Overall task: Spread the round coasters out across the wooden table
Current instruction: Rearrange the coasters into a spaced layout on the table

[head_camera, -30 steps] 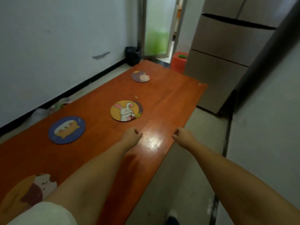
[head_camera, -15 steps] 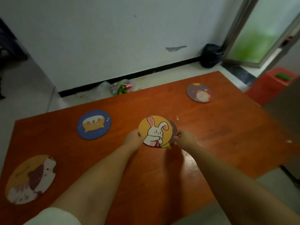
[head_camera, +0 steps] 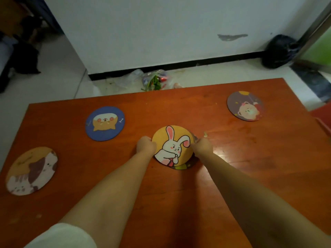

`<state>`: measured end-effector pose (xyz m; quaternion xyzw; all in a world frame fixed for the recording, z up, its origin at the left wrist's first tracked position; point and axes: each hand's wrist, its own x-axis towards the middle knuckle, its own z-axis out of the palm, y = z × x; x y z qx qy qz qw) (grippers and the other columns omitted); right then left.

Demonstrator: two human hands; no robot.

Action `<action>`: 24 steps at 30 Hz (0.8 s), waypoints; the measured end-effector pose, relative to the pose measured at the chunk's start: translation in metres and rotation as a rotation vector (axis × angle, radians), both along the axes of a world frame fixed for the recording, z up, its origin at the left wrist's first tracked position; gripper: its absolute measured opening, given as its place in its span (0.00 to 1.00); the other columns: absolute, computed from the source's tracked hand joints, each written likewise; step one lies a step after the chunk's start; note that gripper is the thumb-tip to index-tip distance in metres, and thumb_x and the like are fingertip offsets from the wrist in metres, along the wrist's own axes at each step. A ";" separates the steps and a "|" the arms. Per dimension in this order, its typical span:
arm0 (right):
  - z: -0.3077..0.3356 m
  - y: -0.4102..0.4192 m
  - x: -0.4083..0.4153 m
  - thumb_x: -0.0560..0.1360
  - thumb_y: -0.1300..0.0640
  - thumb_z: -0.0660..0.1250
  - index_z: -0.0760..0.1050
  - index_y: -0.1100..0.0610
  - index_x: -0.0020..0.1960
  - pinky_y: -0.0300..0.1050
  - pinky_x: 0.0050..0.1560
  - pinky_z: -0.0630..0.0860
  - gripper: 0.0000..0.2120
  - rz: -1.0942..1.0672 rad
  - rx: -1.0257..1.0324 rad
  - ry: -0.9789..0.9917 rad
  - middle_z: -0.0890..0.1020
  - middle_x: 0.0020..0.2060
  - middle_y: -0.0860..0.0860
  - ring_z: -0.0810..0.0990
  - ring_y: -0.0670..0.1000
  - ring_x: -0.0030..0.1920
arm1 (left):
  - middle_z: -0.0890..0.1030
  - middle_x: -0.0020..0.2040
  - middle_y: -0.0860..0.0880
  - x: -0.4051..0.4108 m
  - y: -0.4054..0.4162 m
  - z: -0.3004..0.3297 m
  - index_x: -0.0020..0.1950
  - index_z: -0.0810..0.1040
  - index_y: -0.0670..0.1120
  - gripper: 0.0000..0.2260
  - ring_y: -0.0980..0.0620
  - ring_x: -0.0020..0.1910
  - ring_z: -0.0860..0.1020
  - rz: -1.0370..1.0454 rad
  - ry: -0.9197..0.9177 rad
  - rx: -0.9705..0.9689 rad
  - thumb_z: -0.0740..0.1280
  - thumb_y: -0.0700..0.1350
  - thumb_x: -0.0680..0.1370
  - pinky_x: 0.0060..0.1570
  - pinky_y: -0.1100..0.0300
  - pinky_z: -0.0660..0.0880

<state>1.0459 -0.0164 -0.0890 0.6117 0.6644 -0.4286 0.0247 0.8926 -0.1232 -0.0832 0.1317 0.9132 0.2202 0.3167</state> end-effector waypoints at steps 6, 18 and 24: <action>0.021 -0.008 -0.003 0.77 0.56 0.62 0.57 0.54 0.30 0.55 0.47 0.75 0.20 0.025 0.071 0.088 0.69 0.32 0.55 0.70 0.56 0.38 | 0.80 0.57 0.38 0.004 -0.010 0.018 0.58 0.77 0.38 0.11 0.39 0.56 0.78 0.107 -0.045 0.142 0.61 0.37 0.77 0.52 0.48 0.77; 0.041 -0.137 -0.022 0.77 0.61 0.62 0.57 0.54 0.30 0.47 0.32 0.58 0.21 0.220 0.070 0.057 0.62 0.26 0.54 0.60 0.54 0.29 | 0.78 0.46 0.41 -0.017 -0.164 0.035 0.44 0.74 0.41 0.03 0.40 0.50 0.79 0.200 -0.108 0.270 0.63 0.36 0.76 0.56 0.42 0.78; 0.028 -0.221 -0.029 0.77 0.58 0.63 0.60 0.53 0.32 0.51 0.40 0.69 0.17 0.218 0.002 0.072 0.68 0.30 0.53 0.69 0.58 0.38 | 0.77 0.51 0.40 -0.021 -0.256 0.026 0.48 0.73 0.40 0.01 0.41 0.51 0.77 0.252 -0.165 0.232 0.63 0.35 0.78 0.53 0.49 0.79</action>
